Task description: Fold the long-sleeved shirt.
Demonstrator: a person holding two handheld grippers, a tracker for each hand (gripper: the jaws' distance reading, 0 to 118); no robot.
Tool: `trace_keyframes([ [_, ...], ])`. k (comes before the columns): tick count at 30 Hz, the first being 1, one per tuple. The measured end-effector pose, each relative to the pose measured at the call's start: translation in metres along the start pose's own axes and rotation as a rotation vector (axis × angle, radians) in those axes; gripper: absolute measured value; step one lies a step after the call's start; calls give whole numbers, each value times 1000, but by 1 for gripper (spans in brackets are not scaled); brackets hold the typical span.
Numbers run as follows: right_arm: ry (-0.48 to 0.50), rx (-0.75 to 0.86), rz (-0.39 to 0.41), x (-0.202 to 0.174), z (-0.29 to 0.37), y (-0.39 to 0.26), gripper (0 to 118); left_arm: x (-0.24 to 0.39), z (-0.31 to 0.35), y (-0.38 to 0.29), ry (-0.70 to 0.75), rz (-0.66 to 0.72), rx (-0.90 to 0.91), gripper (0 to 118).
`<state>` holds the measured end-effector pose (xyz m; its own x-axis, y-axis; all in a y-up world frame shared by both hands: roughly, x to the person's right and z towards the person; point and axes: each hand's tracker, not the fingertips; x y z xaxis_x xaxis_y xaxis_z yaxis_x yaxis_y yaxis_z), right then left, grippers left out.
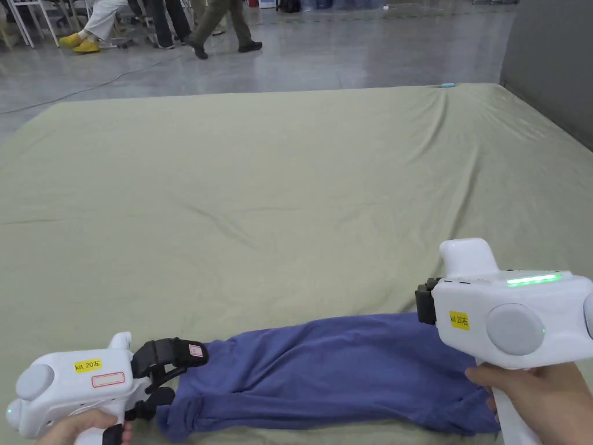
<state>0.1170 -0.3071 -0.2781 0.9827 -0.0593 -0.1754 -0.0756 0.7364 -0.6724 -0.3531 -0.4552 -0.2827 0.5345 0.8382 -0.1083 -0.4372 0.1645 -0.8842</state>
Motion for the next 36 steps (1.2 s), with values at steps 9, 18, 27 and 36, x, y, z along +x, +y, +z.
trace_keyframes([
  [9,12,9,-60,0,3,4,0,19,-57,9,-73,-87,-35,117],
  [18,9,9,-83,1,9,1,0,15,-62,5,88,-226,-42,1],
  [27,-1,7,-91,0,13,1,0,11,-36,23,111,-252,45,1],
  [36,-16,17,-97,1,11,7,0,-2,27,41,218,-274,135,1],
])
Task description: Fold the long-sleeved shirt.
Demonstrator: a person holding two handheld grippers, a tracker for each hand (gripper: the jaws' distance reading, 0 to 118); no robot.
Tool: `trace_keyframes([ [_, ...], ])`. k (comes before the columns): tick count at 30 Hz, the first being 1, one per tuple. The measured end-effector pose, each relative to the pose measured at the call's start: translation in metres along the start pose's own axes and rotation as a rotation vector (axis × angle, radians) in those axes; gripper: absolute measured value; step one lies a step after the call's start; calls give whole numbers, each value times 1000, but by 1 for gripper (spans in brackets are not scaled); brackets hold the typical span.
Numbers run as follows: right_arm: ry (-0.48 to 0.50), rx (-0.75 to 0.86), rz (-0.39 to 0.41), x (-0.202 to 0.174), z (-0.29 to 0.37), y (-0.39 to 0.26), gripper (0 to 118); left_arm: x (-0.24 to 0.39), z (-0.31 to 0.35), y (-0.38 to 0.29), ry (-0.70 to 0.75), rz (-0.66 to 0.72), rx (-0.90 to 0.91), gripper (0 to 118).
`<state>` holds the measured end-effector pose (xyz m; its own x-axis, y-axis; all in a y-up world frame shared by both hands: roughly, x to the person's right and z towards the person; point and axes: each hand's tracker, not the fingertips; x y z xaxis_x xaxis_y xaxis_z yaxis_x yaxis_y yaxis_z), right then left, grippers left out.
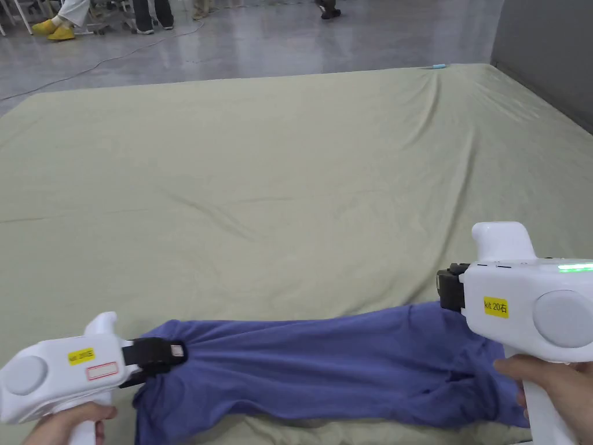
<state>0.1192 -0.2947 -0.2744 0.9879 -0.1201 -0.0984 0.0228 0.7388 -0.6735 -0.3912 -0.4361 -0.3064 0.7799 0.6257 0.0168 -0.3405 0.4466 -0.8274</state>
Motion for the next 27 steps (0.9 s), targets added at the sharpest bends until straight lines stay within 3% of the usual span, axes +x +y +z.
trace_keyframes([
  [4,-4,-16,3,0,-8,-1,0,-25,41,9,141,67,71,1],
  [7,4,-21,1,0,-9,-3,0,-13,51,12,23,89,36,1],
  [13,6,-18,-11,7,-5,-5,0,109,40,12,-291,29,-38,1],
  [16,-1,-11,-27,15,-1,-6,0,162,2,13,-343,-7,-115,1],
  [20,-31,2,-75,36,8,-10,0,243,-70,-4,-243,-94,-218,1],
  [26,-60,21,-147,71,21,-17,0,250,-201,-23,-153,3,-358,1],
  [27,-61,23,-154,76,23,-18,0,250,-212,-30,-125,17,-364,6],
])
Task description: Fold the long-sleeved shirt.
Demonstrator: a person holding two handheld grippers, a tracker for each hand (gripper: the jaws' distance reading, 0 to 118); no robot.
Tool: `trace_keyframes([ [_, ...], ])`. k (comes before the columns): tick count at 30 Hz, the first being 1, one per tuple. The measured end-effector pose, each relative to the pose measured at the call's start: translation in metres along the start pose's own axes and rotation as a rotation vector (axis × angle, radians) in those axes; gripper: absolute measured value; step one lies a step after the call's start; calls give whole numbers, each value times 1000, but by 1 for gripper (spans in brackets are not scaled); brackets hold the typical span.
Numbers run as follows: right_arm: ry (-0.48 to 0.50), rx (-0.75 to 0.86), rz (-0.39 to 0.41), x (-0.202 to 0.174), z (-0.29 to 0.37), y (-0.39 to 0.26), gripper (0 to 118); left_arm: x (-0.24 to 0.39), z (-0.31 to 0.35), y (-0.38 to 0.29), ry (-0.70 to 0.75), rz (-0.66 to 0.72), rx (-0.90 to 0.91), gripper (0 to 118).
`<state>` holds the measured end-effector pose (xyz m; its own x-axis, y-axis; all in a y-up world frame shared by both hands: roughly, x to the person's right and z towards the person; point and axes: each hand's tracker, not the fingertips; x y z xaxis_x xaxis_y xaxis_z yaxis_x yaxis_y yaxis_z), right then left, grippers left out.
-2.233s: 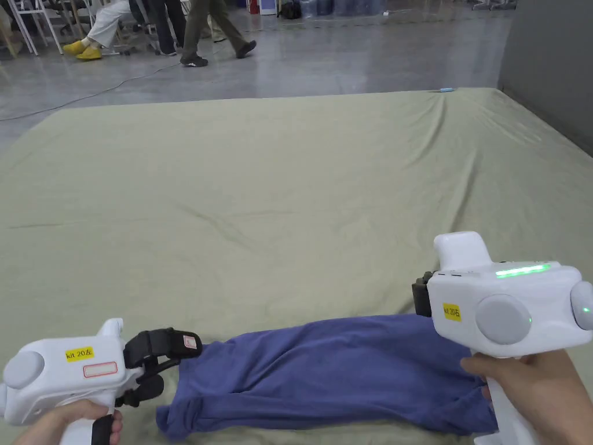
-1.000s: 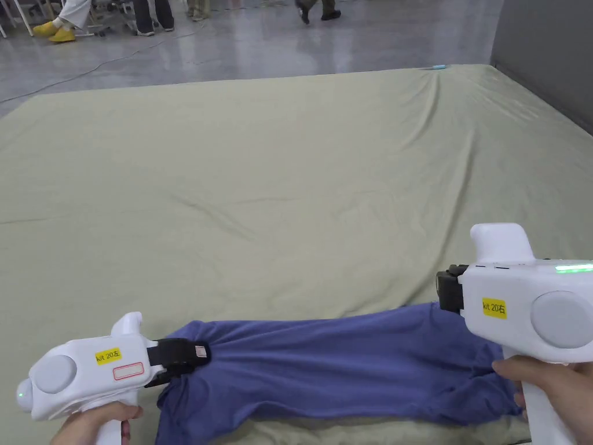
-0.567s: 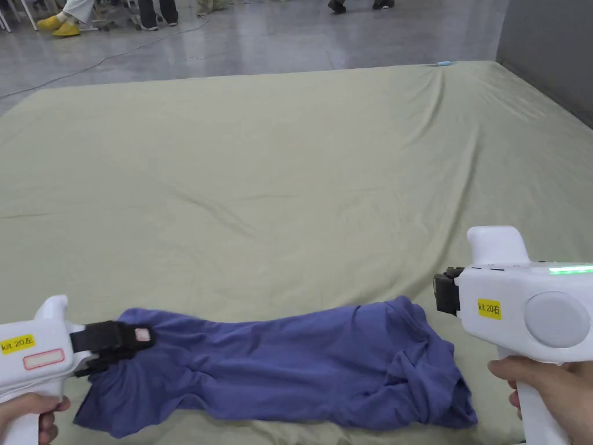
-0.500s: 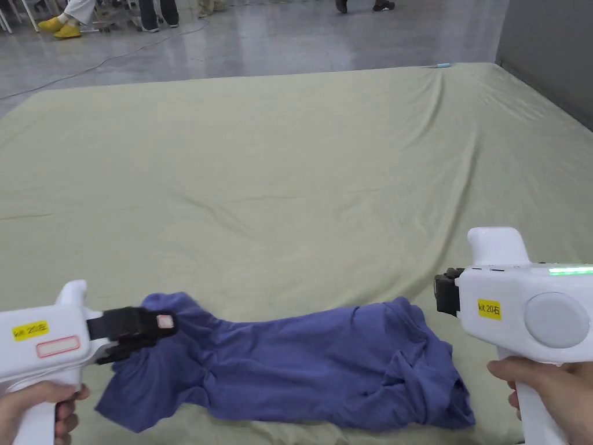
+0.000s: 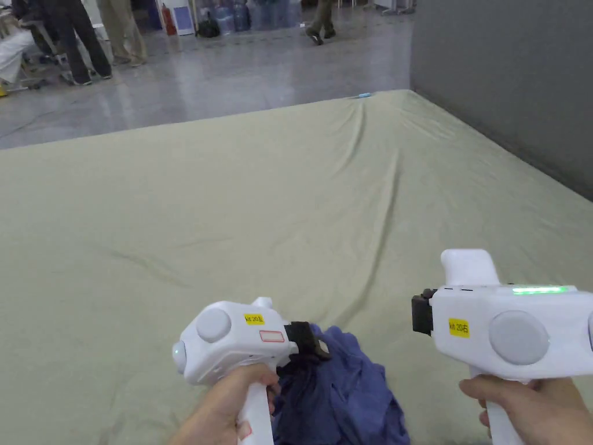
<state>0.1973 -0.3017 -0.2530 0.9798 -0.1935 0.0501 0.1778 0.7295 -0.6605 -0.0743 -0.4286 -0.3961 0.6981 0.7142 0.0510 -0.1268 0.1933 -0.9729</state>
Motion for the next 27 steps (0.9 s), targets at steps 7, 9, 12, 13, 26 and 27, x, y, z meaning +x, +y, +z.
trace_keyframes([
  [7,-21,-3,-43,19,0,-2,0,13,26,1,-100,12,46,92],
  [9,-13,-5,-46,18,1,-3,0,25,58,0,-97,-86,131,91],
  [12,8,-3,-41,11,2,-4,0,27,100,-10,-52,-153,257,42],
  [13,15,-5,-36,9,3,-4,0,26,108,-14,-12,-201,279,30],
  [26,38,-21,28,-9,9,-5,0,7,13,-23,215,-313,125,0],
  [27,34,-19,27,-7,10,-5,0,12,5,-25,208,-304,122,0],
])
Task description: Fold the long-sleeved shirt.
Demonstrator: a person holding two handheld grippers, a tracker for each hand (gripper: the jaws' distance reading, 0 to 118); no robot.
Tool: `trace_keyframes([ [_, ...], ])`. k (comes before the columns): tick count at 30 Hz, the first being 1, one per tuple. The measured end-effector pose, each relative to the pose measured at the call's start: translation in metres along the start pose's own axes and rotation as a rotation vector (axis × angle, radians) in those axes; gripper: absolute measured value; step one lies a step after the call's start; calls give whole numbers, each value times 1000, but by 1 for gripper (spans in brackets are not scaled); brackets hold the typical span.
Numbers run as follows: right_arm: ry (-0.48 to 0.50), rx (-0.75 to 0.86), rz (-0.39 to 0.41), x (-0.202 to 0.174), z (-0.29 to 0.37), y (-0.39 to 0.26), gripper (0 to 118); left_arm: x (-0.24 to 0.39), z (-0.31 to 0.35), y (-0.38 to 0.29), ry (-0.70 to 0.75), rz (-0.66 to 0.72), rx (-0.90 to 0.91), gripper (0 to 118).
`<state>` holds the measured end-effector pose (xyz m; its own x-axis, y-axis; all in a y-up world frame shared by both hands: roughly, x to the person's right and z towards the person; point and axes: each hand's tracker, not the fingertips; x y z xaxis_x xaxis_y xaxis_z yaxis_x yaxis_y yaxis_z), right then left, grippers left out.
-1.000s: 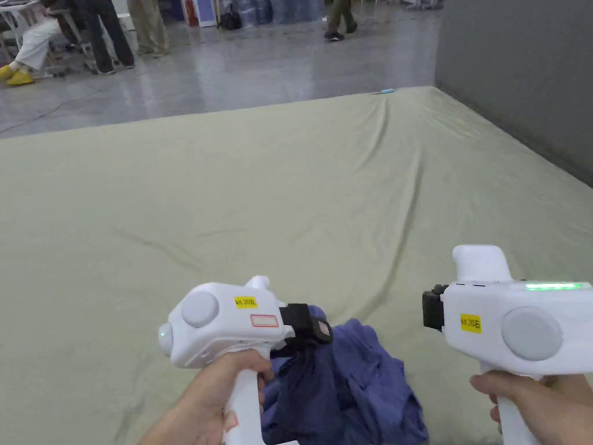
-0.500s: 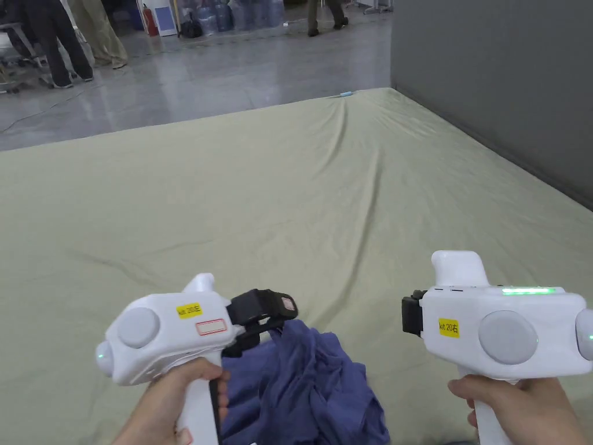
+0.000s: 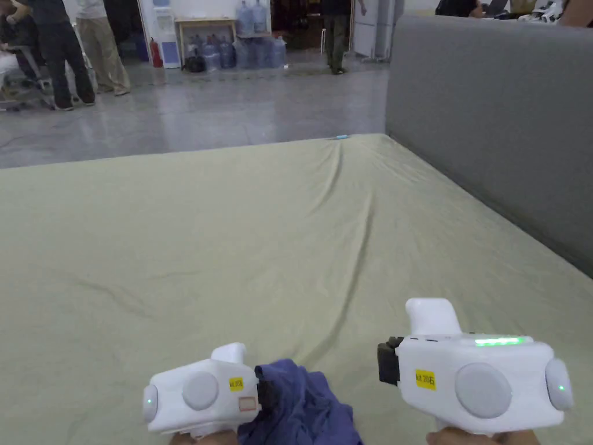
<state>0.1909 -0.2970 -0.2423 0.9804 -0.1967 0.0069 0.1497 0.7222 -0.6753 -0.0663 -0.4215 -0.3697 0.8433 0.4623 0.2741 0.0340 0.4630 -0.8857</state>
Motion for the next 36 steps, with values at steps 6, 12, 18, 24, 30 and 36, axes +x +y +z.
trace_keyframes([
  [6,-42,0,-25,19,3,0,0,56,-39,-15,-69,-43,-37,0],
  [12,-68,-2,-59,37,8,-4,0,67,-52,-11,-87,-12,-92,0],
  [18,-42,-14,-44,29,-7,-1,0,44,40,9,-155,-19,66,0],
  [24,152,-74,46,-19,-64,10,0,-5,132,4,-143,14,195,0],
  [30,295,-239,62,-54,-128,-6,0,-54,160,-25,-88,78,227,0],
  [36,358,-409,47,-54,-170,-31,0,-85,141,-38,-60,146,173,0],
])
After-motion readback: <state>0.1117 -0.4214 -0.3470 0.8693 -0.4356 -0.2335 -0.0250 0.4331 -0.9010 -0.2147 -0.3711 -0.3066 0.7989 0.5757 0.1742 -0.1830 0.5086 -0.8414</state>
